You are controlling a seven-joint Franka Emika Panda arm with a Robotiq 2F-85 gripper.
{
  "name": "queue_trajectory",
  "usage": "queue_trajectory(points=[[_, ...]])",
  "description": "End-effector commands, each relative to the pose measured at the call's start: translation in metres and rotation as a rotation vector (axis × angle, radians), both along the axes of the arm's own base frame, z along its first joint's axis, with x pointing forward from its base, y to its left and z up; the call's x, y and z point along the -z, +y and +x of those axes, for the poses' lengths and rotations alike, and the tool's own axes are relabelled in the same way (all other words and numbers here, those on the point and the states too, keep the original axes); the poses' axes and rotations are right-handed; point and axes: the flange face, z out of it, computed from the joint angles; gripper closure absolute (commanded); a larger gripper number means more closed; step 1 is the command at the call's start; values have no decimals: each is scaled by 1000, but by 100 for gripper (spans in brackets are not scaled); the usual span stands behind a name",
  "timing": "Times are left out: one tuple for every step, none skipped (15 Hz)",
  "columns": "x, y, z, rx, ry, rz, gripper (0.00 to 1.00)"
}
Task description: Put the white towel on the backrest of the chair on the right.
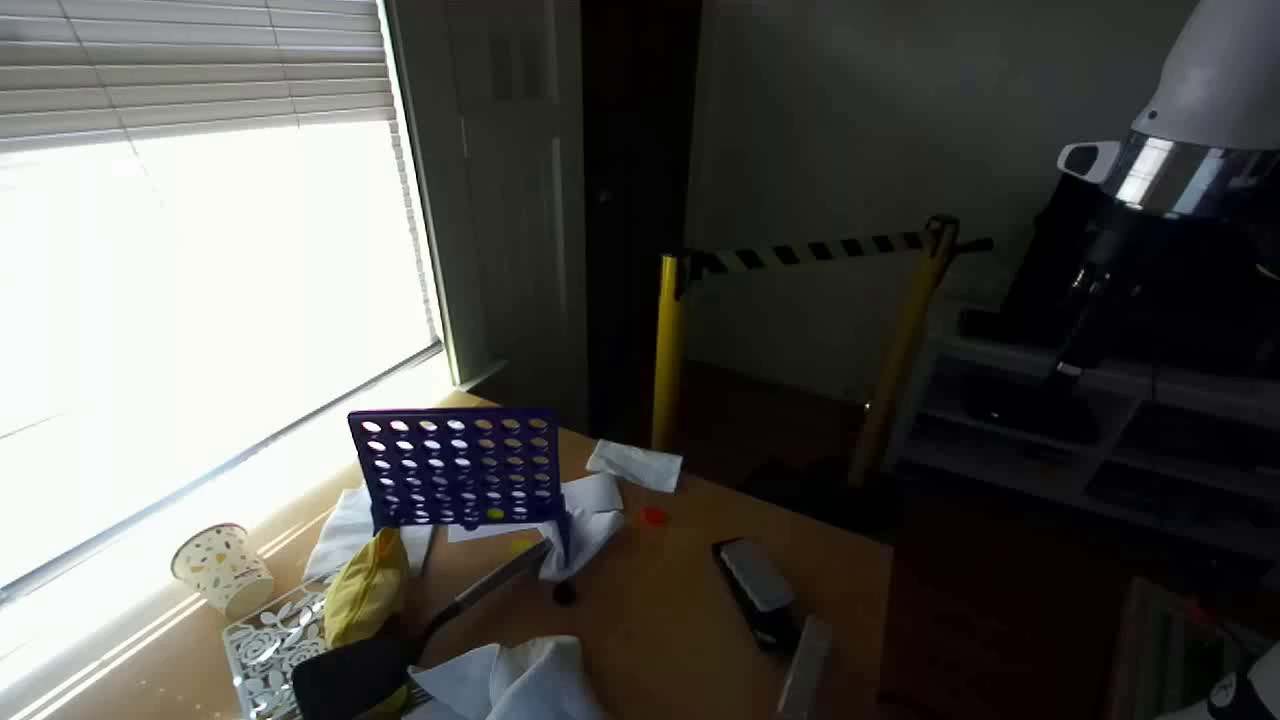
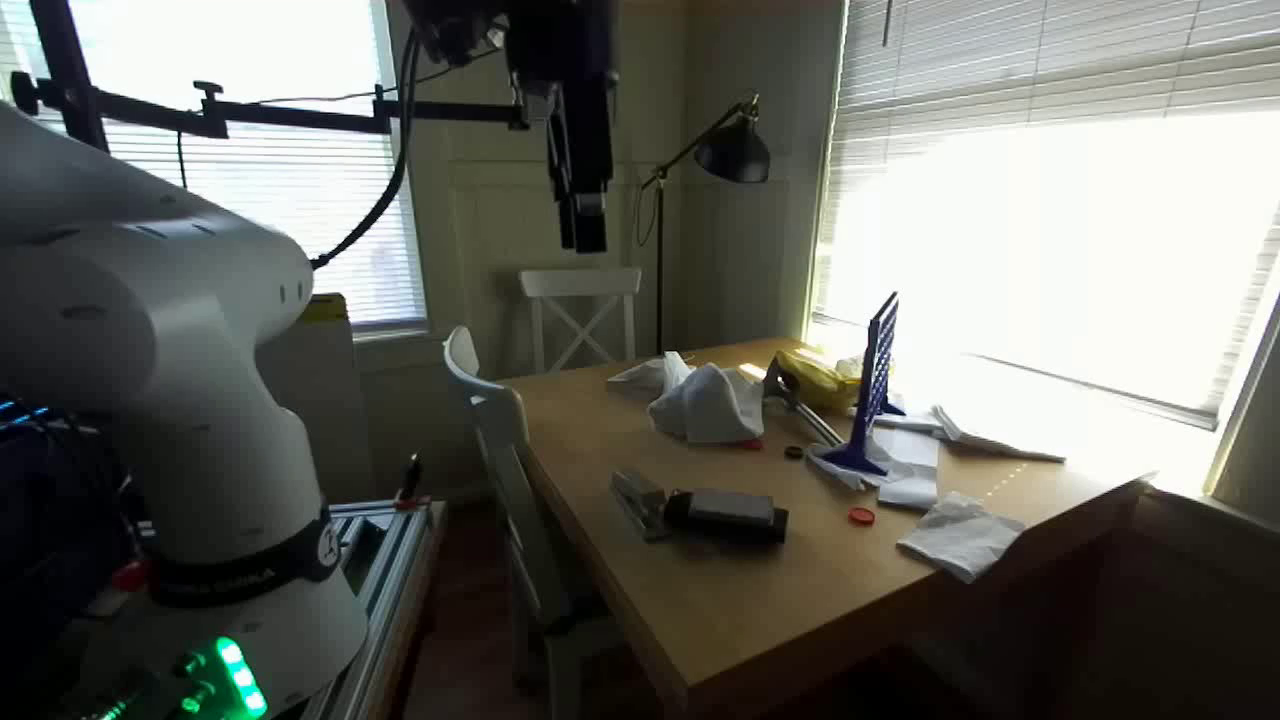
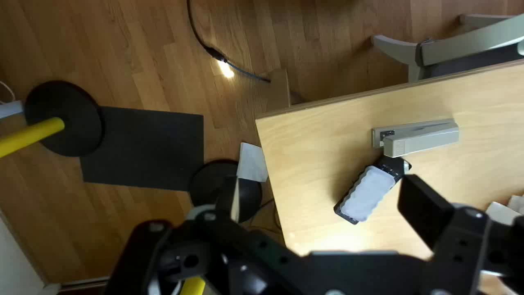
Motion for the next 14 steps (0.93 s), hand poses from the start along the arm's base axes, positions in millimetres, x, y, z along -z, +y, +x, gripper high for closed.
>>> queue_trajectory(points=[[-1,0,0,0,1,0,0],[-1,0,0,0,1,0,0],[-1,0,0,0,1,0,0],[-1,0,0,0,1,0,0],[-1,0,0,0,1,0,0],[-1,0,0,0,1,0,0],[-1,0,0,0,1,0,0],[1,7,8,-35,0,-1,0],[1,23,18,-99,-20,0,0],[1,38,27,-164,-43,-11,0],[4,58,40,-221,-57,-27,0],[7,75,52,-276,-76,-27,0],[11,92,64,-329,-103,-39,0],[15,109,77,-382,-128,-33,0]])
